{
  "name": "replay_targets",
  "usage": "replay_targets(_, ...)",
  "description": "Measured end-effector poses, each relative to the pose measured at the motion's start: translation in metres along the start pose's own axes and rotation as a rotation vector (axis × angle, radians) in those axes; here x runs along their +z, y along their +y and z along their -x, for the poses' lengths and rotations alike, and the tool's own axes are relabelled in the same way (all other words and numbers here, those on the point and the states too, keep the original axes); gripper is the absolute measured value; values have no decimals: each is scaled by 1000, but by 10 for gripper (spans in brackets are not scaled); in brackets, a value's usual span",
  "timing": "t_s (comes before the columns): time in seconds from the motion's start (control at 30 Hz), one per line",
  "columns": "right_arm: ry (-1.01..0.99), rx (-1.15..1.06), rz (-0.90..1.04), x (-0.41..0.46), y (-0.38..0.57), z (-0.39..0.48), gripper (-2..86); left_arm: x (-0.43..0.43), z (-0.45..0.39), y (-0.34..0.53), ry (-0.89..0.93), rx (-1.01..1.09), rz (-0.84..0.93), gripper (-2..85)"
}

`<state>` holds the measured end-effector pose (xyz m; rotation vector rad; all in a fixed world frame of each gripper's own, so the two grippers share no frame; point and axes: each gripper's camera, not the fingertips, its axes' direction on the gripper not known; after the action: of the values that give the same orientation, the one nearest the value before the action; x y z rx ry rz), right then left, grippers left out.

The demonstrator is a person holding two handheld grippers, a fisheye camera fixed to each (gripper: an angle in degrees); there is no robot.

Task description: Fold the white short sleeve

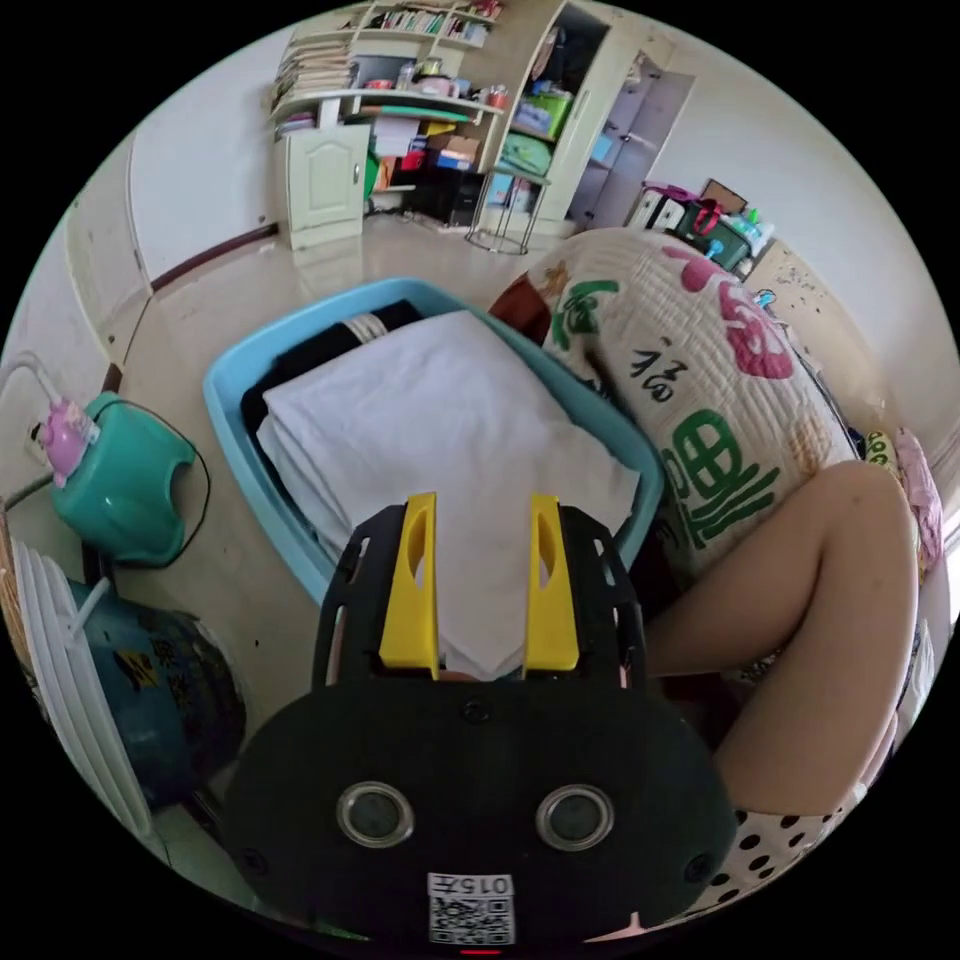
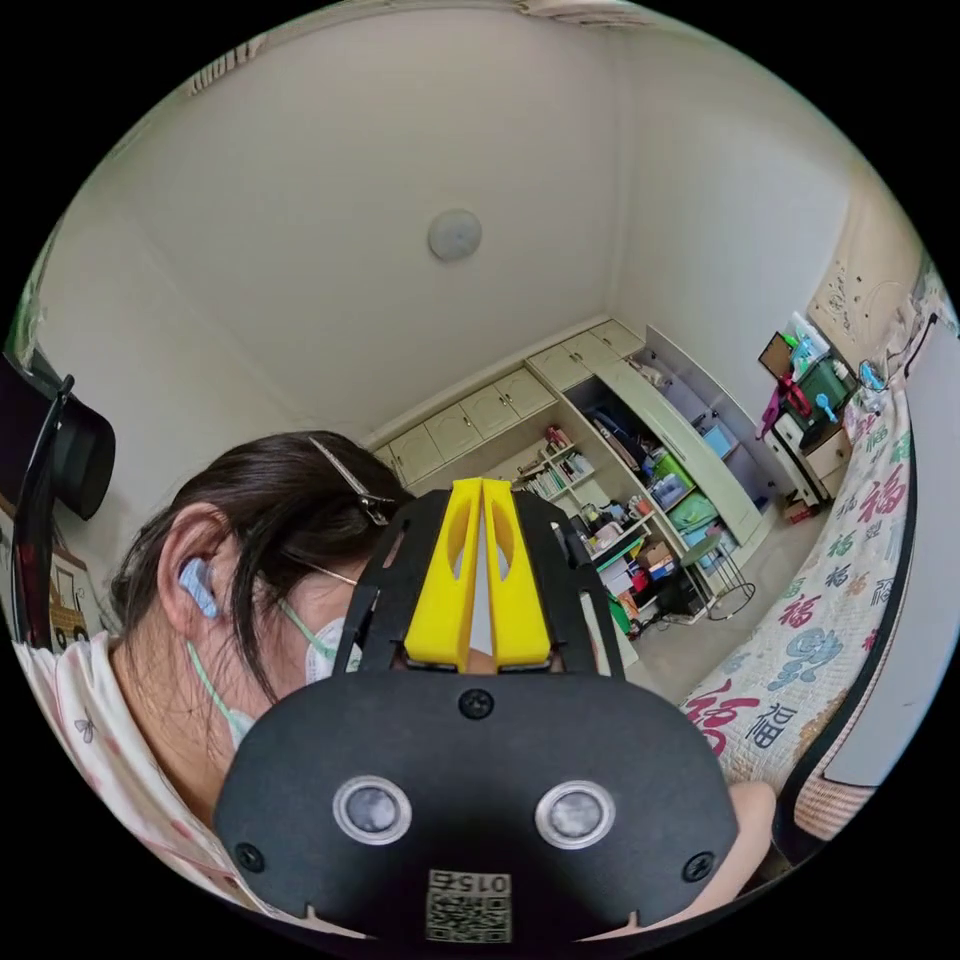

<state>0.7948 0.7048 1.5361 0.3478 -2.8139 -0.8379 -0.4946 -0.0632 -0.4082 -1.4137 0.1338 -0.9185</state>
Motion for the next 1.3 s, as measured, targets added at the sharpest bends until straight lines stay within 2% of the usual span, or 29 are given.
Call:
replay_targets(0.07,1,-2,16,-3,-3,-9,-5,21,-9,16,-5,-55,17,142)
replay_targets(0.23,2,-9,91,-7,-15,-36,-5,44,-31,39,-97,-161,-118,155)
replay_targets(0.53,-50,90,242,11,-41,-129,-5,138,-39,49,-221,-374,-88,157)
replay_targets(0.73,55,74,383,27,-62,-211,-5,201,-61,73,-135,-465,-67,155)
replay_targets(0.93,147,261,475,8,-79,-346,-5,272,-90,116,-40,-495,-31,130)
replay_targets(1.1,280,248,482,-15,-116,-423,-5,299,-126,146,30,-486,-36,43)
replay_targets(1.2,309,257,471,-26,-142,-465,-4,301,-158,167,64,-441,-107,26)
replay_targets(1.3,356,271,459,-40,-169,-505,-5,293,-200,189,195,-410,-247,19)
